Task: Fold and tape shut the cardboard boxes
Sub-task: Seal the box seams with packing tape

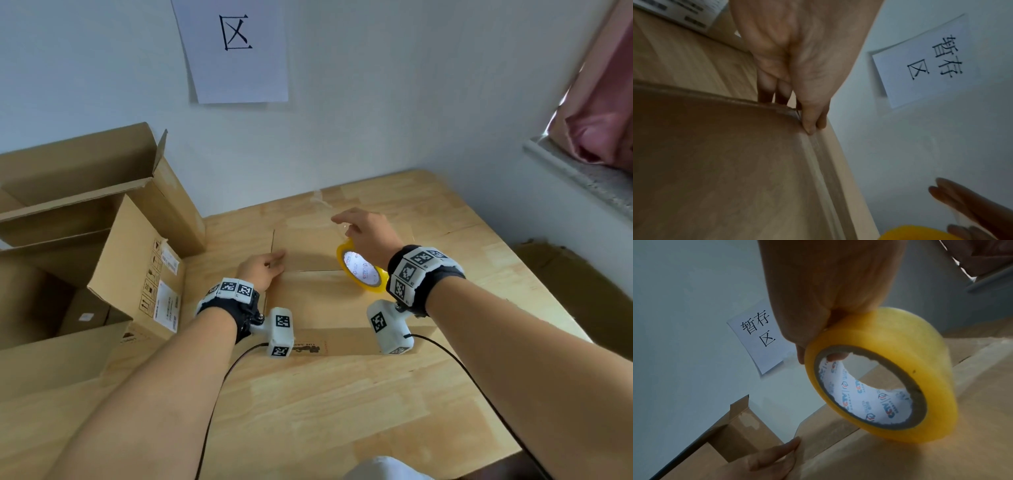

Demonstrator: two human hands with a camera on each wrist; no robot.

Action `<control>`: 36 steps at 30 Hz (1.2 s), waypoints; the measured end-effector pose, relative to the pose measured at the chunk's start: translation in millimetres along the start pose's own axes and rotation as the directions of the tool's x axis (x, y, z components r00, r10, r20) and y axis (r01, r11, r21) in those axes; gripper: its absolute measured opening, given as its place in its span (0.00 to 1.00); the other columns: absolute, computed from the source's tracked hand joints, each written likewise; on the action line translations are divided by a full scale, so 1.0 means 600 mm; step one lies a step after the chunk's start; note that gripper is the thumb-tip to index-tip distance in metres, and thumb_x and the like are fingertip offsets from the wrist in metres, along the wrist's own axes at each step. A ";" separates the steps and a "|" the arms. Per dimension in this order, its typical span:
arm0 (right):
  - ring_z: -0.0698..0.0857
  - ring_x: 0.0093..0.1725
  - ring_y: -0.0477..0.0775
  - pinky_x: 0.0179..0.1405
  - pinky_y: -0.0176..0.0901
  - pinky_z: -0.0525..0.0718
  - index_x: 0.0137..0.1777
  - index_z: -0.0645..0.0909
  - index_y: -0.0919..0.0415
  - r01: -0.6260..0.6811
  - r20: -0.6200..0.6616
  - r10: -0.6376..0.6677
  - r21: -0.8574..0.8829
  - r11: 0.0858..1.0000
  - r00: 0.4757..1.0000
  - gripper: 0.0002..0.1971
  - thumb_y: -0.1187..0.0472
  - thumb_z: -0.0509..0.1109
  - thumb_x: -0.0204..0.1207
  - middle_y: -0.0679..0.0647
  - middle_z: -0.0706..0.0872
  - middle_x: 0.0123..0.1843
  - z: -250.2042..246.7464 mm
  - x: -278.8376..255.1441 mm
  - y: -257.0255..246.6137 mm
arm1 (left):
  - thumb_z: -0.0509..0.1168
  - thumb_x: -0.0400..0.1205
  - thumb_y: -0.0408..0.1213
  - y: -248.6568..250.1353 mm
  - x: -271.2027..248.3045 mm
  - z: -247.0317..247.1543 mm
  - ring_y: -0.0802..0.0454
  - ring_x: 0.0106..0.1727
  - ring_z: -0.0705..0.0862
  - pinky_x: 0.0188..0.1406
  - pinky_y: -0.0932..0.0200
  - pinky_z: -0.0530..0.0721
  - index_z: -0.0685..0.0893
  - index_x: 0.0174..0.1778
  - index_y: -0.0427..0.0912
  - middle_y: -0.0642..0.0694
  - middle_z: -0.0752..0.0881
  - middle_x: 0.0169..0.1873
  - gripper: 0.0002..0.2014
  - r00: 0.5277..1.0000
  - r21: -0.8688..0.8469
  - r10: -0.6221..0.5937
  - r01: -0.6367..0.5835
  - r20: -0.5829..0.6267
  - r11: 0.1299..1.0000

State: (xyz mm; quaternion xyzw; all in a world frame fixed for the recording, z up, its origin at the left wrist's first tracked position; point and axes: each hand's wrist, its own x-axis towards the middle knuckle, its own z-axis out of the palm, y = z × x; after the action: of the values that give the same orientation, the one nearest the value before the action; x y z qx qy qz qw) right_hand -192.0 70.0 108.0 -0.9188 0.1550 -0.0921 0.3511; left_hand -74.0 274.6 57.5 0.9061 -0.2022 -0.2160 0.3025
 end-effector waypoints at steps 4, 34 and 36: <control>0.83 0.48 0.48 0.47 0.28 0.70 0.64 0.83 0.58 0.059 0.007 -0.059 0.079 0.995 0.998 0.23 0.74 0.54 0.78 0.49 0.83 0.66 0.003 0.017 -0.026 | 0.66 0.83 0.42 -0.008 0.005 -0.004 0.50 0.70 0.77 0.54 0.66 0.74 0.77 0.72 0.54 0.50 0.77 0.73 0.20 0.999 -0.100 -0.019 0.022 0.035 0.995; 0.76 0.67 0.55 0.66 0.42 0.73 0.80 0.61 0.57 0.038 0.128 -0.044 0.049 0.998 0.991 0.29 0.58 0.66 0.81 0.55 0.65 0.77 0.042 0.061 -0.052 | 0.67 0.82 0.35 0.126 0.036 -0.055 0.53 0.34 0.84 0.41 0.61 0.88 0.85 0.50 0.35 0.44 0.88 0.37 0.07 0.994 -0.575 0.004 -0.068 -0.111 0.815; 0.75 0.66 0.54 0.59 0.38 0.72 0.74 0.67 0.60 -0.009 0.107 0.004 0.043 0.999 0.994 0.26 0.52 0.67 0.80 0.55 0.67 0.72 0.041 0.054 -0.049 | 0.67 0.82 0.36 0.123 0.035 -0.052 0.52 0.35 0.84 0.42 0.60 0.88 0.85 0.49 0.36 0.45 0.88 0.38 0.07 0.993 -0.563 -0.001 -0.064 -0.114 0.824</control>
State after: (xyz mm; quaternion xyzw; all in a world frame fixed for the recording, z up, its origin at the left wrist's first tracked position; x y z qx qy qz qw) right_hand -148.4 94.6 111.3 -0.9142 0.1369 -0.0451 0.3788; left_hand -57.6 224.4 121.3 0.7829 -0.1271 -0.2111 0.5713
